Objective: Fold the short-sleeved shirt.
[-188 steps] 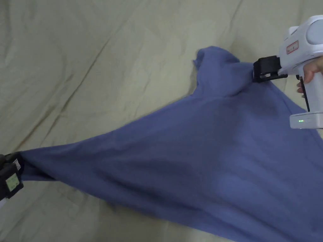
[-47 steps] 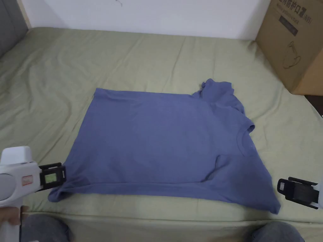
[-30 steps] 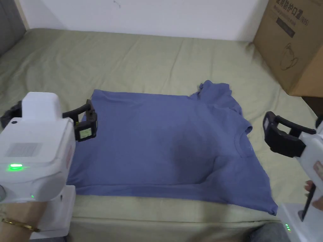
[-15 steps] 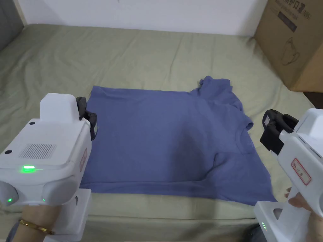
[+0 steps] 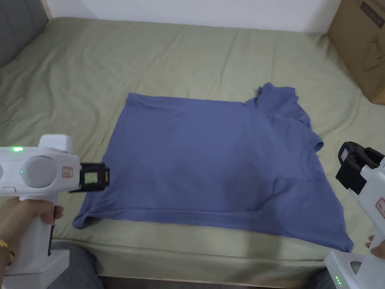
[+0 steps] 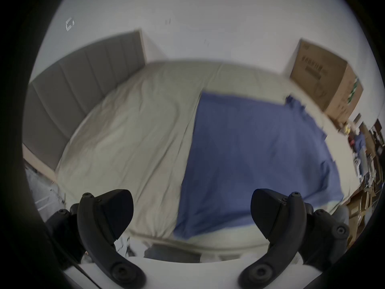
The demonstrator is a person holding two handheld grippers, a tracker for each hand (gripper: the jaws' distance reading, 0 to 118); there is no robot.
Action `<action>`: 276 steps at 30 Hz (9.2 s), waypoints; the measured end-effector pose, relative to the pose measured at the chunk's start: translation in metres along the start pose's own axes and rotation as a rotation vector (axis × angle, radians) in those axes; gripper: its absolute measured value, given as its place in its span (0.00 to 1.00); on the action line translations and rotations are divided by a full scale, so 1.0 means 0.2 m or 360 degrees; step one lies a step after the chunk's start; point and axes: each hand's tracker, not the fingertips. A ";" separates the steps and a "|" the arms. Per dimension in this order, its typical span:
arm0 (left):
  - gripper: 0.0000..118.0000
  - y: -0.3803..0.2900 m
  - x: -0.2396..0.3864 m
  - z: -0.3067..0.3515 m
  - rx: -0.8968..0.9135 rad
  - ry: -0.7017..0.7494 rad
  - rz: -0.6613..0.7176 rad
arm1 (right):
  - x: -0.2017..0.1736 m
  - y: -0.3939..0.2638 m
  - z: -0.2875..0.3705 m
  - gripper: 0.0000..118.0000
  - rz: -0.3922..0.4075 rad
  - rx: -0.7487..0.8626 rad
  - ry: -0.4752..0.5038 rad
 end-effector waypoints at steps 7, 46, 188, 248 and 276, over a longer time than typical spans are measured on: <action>0.96 -0.20 0.01 -0.27 -0.0264 0.0001 0.0015 | 0.00 -0.04 -0.04 0.00 0.0022 -0.0068 -0.0010; 0.00 -0.21 -0.02 0.07 0.0062 -0.0185 0.0312 | 0.43 -0.56 -0.42 0.05 -0.0014 -0.1318 -0.0059; 0.00 0.11 -0.16 -0.08 -0.0046 -0.0293 0.0434 | 0.45 -0.13 -0.58 0.09 -0.0326 -0.1177 0.0027; 0.97 1.06 0.17 -0.89 -0.0267 0.0085 0.0044 | -0.12 0.29 -0.75 0.00 0.0121 -0.0046 -0.0020; 0.00 0.91 0.13 -0.44 0.0286 -0.0281 0.0135 | 0.28 0.26 -1.70 0.97 -0.0070 -0.1141 -0.0131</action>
